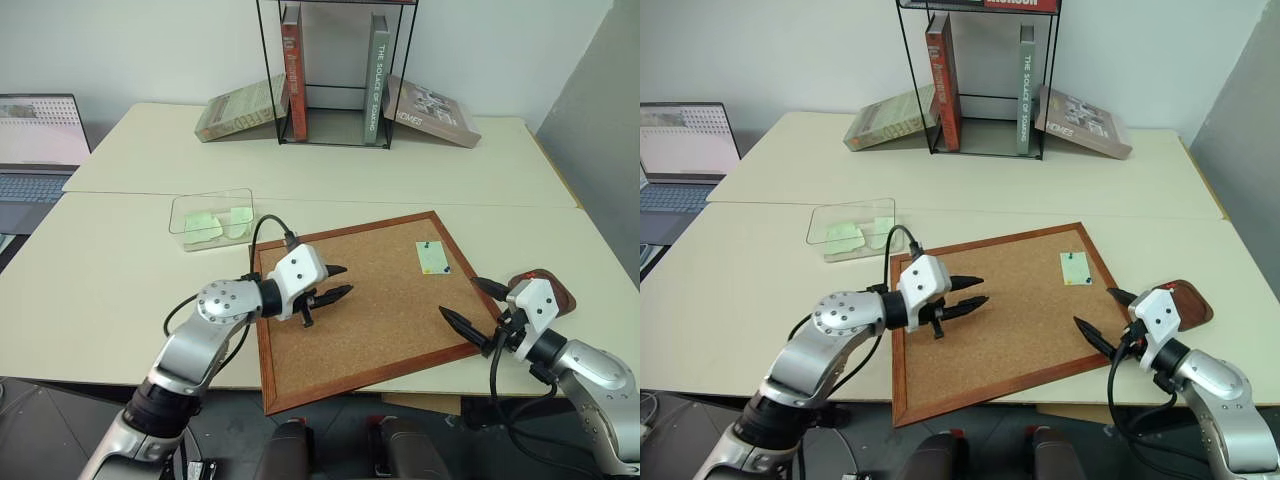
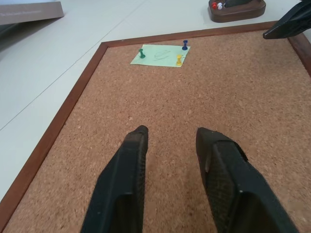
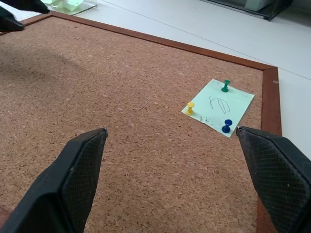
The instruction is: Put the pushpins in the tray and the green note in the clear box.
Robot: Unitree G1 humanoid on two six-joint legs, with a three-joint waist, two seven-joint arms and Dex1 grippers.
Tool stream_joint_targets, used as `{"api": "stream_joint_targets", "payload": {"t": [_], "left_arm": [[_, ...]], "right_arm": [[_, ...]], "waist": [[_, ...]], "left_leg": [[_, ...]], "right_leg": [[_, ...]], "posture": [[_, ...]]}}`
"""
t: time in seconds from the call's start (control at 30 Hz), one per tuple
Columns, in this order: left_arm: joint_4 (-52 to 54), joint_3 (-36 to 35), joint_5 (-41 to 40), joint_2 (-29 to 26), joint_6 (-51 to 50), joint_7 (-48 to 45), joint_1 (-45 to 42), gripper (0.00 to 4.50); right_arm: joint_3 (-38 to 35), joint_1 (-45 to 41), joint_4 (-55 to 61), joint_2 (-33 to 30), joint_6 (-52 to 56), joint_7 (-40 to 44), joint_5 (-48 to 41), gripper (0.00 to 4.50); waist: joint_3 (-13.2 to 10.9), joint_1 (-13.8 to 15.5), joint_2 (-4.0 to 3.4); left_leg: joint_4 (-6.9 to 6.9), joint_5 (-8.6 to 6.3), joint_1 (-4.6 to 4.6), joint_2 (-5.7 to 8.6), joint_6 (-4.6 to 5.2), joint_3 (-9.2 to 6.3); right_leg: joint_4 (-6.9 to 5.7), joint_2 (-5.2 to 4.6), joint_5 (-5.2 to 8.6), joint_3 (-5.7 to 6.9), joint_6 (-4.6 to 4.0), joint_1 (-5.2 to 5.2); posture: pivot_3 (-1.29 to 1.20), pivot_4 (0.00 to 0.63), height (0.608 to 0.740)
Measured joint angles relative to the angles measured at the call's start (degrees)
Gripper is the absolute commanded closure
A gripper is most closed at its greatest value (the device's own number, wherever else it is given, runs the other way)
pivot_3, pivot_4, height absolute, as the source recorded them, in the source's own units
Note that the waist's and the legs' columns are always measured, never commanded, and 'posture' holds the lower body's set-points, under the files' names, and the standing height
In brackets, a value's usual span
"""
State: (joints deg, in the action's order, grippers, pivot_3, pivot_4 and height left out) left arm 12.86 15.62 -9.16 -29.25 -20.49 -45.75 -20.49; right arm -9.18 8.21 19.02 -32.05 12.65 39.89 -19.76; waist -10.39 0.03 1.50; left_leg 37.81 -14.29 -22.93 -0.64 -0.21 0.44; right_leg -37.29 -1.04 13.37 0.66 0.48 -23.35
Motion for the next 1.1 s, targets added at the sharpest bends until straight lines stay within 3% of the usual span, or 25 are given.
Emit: {"api": "stream_joint_targets", "payload": {"t": [0.17, 0.57, 1.1], "left_arm": [[-4.4, 1.6, 0.7, 2.2, 1.3, -0.8, -1.0, 4.48], [-11.1, 5.4, 2.9, 6.6, 2.0, -2.3, -2.5, 4.48], [-15.6, 5.9, 5.3, 7.2, 7.2, -3.5, -2.6, 4.48]], "right_arm": [[0.5, -0.8, -0.4, 0.3, 0.0, -0.2, 0.5, 0.00], [2.0, -9.1, -2.6, 0.5, 4.1, -1.3, 0.5, 0.00], [9.4, -33.2, -28.2, 4.0, 8.3, -2.5, 5.8, 0.00]], "waist": [[0.0, 0.0, -0.01], [0.0, -0.1, 0.00], [0.1, -0.1, -0.08]], "left_leg": [[0.01, 0.00, 0.00, 0.01, 0.00, 0.01], [0.03, 0.00, 0.01, 0.03, 0.01, -0.01], [0.05, 0.00, 0.05, 0.06, 0.01, 0.03]], "right_leg": [[0.00, 0.00, 0.00, -0.01, 0.01, 0.00], [-0.05, 0.01, -0.02, -0.01, 0.03, 0.01], [-0.09, 0.01, -0.04, -0.04, 0.02, 0.06]], "posture": [[0.00, 0.150, 0.740], [0.00, 0.150, 0.740], [0.00, 0.150, 0.740]]}}
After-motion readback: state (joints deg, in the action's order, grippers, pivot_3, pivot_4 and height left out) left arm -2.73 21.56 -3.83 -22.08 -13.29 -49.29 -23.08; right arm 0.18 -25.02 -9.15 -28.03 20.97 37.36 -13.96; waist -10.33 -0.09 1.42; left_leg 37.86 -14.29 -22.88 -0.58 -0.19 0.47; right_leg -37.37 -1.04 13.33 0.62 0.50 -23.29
